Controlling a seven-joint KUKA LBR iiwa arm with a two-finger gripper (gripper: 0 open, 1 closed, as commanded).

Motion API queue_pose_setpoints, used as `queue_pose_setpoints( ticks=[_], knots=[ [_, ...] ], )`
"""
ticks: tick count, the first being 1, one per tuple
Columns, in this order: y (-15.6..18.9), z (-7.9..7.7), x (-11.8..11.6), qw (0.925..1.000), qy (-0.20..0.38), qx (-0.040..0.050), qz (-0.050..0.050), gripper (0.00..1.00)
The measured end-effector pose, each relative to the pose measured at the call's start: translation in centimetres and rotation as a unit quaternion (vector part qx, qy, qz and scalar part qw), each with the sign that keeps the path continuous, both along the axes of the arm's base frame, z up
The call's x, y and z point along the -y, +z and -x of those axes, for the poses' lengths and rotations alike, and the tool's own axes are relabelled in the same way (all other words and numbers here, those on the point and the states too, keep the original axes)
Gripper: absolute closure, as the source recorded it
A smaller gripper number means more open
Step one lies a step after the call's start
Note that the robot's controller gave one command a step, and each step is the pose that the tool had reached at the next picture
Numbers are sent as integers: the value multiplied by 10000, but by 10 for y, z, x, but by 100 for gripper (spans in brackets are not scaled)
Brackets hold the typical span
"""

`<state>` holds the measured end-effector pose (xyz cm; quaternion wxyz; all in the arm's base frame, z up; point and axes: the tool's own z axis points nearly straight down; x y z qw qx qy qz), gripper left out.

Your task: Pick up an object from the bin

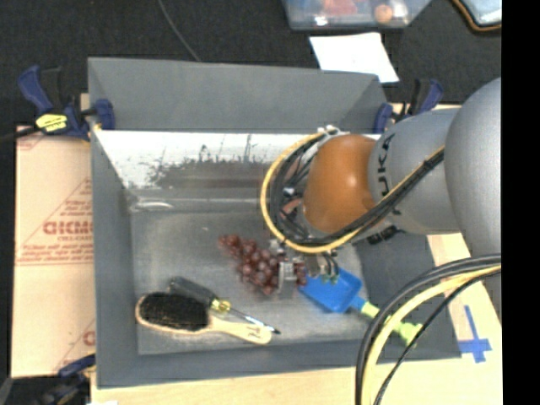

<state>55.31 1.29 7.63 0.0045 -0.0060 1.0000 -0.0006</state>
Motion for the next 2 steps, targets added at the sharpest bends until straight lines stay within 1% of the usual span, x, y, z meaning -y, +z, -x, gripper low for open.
queue_pose_setpoints(
  ticks=[1, 2],
  knots=[
    [35, 2, 1, 10000, 0, -26, 3, 100],
    [70, 0, 1, 10000, 0, 7, 4, 100]
  ],
)
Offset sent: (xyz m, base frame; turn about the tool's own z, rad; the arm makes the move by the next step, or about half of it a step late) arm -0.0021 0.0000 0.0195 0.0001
